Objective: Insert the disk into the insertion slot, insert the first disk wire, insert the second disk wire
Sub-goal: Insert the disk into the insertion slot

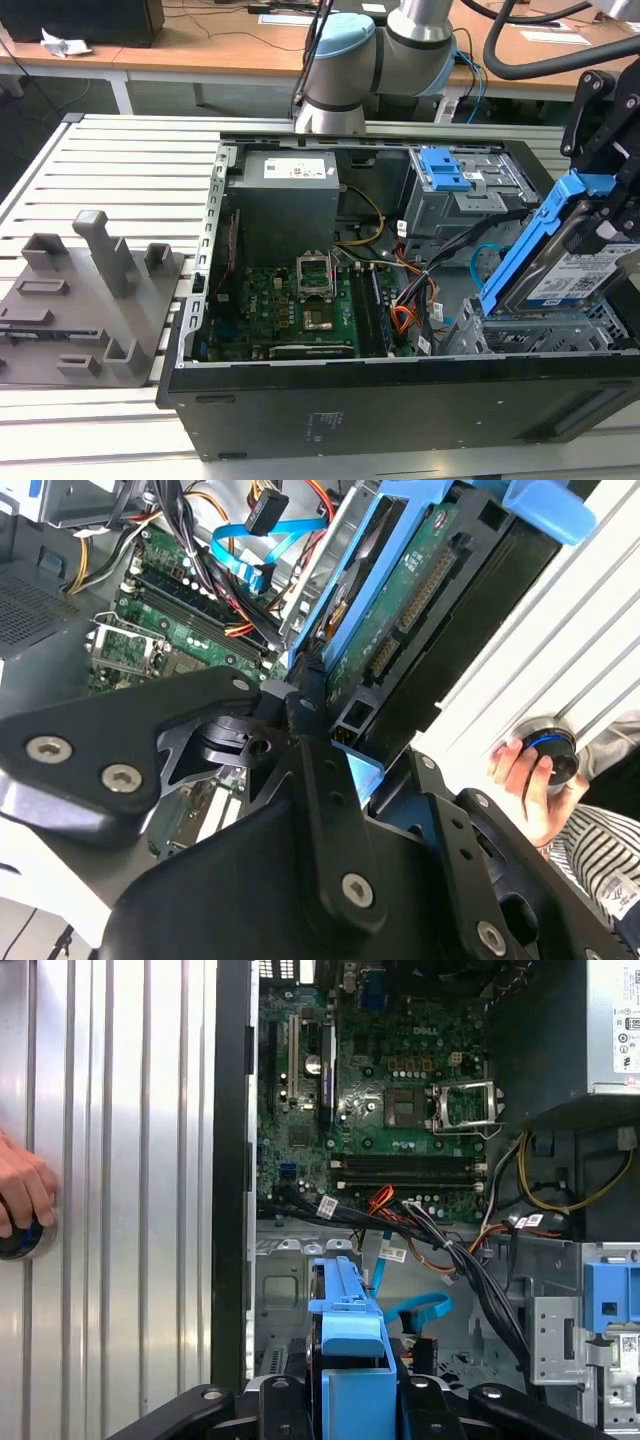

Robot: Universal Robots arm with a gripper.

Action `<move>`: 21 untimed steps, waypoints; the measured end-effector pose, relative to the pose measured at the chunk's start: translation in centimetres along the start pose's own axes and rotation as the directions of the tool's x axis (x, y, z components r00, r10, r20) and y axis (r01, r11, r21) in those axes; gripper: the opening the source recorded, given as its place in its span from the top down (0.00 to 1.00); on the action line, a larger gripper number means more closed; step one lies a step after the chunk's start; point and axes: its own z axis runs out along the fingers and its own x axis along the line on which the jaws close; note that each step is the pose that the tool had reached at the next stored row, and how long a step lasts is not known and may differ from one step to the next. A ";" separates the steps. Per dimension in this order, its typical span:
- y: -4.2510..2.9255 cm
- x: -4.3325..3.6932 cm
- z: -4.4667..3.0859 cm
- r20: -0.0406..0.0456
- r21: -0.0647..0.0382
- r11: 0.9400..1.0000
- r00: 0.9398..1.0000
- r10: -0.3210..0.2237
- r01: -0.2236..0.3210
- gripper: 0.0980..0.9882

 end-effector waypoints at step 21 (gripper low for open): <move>-0.12 -0.16 2.88 0.001 0.000 1.000 1.000 0.000 0.000 0.70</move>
